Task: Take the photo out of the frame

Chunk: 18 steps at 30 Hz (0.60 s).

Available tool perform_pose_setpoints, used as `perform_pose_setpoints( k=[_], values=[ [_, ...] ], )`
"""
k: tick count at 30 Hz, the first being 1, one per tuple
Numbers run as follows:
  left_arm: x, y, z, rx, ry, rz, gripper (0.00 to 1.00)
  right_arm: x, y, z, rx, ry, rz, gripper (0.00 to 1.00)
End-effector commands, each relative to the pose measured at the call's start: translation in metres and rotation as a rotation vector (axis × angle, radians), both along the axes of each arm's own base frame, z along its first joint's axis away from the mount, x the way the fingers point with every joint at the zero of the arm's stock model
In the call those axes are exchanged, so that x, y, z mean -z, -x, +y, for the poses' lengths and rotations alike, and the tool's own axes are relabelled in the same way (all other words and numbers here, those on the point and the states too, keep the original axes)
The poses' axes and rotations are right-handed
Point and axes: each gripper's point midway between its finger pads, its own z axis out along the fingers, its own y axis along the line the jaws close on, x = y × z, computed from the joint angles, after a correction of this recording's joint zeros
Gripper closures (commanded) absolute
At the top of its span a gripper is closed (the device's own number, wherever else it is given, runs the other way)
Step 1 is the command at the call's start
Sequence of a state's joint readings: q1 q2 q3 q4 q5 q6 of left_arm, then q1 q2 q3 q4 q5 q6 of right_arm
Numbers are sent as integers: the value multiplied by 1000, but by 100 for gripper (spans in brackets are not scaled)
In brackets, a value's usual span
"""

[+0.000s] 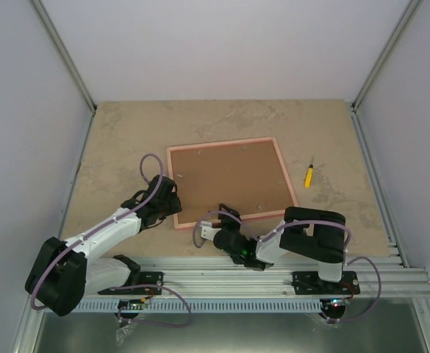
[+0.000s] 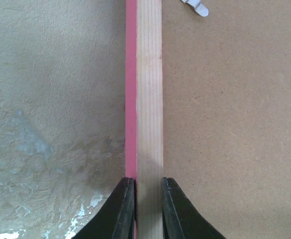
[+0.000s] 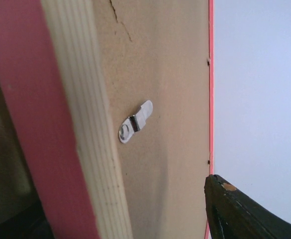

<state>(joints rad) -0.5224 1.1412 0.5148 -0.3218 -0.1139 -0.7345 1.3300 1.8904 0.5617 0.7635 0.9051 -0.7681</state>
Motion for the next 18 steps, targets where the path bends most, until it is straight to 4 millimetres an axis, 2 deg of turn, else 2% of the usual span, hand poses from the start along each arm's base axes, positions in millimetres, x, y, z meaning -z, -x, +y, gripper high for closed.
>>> perform_pose_setpoints(
  k=[1, 5, 10, 15, 18],
  values=[
    [-26, -15, -15, 12, 88, -88, 100, 9, -3, -7, 11, 37, -6, 37],
    [-28, -16, -17, 15, 96, -89, 100, 4, -5, -7, 7, 41, -29, 49],
    [-33, -15, -17, 6, 113, -103, 99, -14, -5, -5, -3, 11, -70, 61],
    [-43, -15, -4, -60, 97, -137, 95, -37, -4, -2, -15, -22, -99, 71],
    [-55, -15, 3, -90, 93, -170, 86, -48, -3, -1, -21, -39, -111, 75]
  ],
)
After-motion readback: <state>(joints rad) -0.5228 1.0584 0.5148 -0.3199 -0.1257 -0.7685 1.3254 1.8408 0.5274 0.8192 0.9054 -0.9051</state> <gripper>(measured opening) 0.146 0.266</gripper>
